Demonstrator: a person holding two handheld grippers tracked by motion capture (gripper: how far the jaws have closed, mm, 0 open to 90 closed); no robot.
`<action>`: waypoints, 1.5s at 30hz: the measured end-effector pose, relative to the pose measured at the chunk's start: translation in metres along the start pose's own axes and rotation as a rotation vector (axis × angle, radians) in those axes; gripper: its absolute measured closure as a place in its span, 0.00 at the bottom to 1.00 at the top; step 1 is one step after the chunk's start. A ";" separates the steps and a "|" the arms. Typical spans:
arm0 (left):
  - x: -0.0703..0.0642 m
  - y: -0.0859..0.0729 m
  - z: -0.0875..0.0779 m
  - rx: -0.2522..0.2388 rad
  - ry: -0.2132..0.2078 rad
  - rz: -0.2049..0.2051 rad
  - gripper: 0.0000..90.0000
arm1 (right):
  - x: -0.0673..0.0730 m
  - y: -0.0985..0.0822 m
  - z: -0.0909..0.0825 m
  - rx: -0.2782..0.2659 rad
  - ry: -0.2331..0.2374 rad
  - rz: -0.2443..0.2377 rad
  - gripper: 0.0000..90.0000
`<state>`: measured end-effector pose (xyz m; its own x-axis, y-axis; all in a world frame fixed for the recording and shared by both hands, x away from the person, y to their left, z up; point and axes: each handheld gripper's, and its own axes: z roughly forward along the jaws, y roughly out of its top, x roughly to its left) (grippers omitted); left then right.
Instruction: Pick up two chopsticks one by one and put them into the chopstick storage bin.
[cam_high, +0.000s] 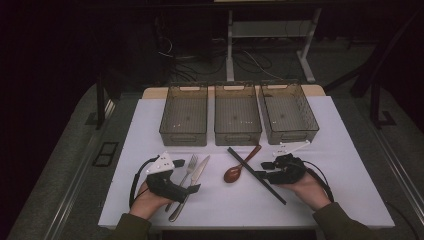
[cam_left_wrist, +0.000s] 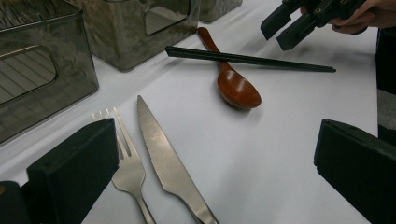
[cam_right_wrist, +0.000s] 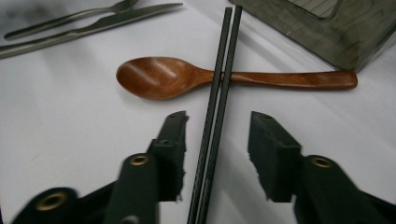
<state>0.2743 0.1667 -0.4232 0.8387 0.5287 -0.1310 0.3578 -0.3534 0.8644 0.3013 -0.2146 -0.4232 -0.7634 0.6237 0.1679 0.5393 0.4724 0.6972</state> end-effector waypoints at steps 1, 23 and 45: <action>0.000 0.000 0.000 0.000 0.000 0.000 0.00 | 0.000 0.000 0.000 0.000 0.000 0.000 0.66; 0.000 0.000 0.000 0.001 0.000 0.003 0.00 | -0.001 -0.006 0.008 0.095 -0.002 0.005 0.84; 0.000 0.000 0.000 0.006 -0.002 0.008 0.00 | -0.003 -0.011 0.014 0.139 -0.054 -0.011 0.87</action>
<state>0.2743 0.1669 -0.4233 0.8421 0.5246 -0.1251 0.3538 -0.3624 0.8623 0.3028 -0.2126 -0.4407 -0.7514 0.6487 0.1206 0.5778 0.5588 0.5949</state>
